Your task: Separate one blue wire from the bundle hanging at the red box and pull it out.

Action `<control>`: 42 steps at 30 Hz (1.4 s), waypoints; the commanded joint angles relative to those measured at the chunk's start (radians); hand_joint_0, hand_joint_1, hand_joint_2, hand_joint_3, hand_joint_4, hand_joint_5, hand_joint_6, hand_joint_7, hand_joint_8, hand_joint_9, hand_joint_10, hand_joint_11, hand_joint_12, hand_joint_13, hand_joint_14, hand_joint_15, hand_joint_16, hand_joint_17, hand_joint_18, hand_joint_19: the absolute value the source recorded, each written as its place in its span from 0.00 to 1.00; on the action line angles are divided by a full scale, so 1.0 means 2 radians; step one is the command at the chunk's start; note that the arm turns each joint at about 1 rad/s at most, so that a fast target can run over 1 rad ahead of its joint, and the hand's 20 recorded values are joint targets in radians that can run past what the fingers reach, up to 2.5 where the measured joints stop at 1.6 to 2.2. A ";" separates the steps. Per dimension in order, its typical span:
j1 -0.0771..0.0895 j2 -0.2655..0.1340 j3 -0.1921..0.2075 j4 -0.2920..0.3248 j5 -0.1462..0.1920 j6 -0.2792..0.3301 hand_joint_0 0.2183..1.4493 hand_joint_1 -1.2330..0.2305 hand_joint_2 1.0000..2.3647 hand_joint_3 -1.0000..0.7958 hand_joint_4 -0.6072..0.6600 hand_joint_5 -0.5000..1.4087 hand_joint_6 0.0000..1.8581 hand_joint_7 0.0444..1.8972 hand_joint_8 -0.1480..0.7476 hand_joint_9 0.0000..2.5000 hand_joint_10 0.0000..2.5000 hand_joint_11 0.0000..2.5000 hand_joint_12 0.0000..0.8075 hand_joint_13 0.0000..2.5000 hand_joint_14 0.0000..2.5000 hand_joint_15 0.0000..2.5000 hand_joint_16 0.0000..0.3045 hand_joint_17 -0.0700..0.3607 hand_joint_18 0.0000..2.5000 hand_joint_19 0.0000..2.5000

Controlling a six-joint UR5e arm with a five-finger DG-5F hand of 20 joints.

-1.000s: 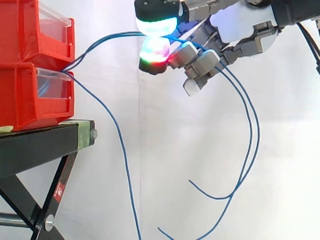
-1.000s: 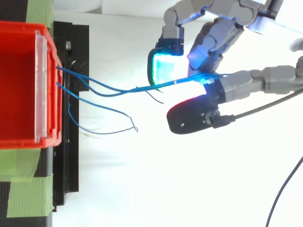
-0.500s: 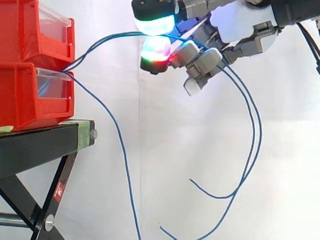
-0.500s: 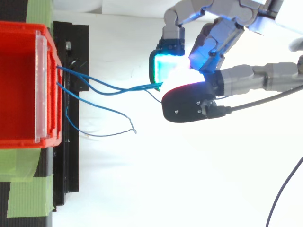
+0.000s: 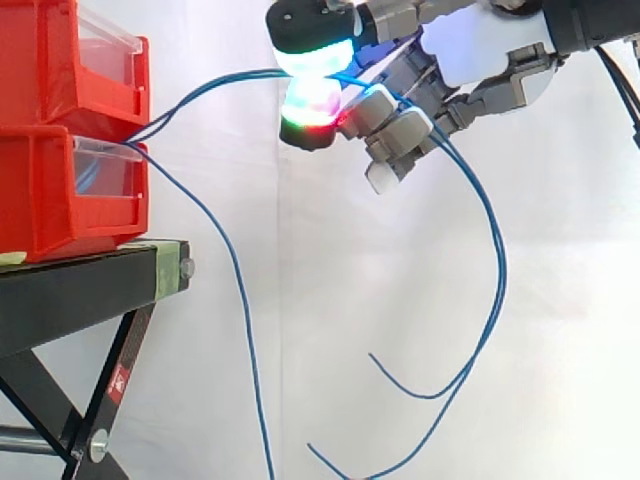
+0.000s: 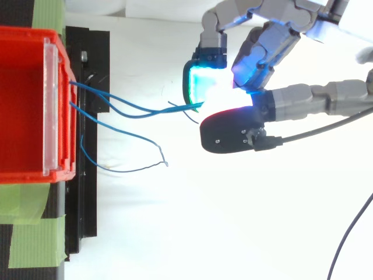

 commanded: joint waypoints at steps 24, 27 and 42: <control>0.000 0.000 0.000 0.000 0.000 0.000 0.32 0.23 0.01 0.32 0.59 0.11 0.44 0.69 0.54 0.30 0.01 0.65 0.48 0.44 0.00 0.67 0.21 0.49 0.24 0.29; 0.000 0.000 0.000 0.001 0.000 0.000 0.29 0.26 0.00 0.31 0.60 0.11 0.44 0.68 0.54 0.32 0.01 0.65 0.48 0.45 0.00 0.67 0.21 0.50 0.25 0.31; 0.000 0.000 0.000 0.000 0.000 0.000 0.22 0.41 0.00 0.28 0.67 0.13 0.45 0.65 0.60 0.40 0.00 0.66 0.51 0.50 0.06 0.64 0.23 0.52 0.30 0.32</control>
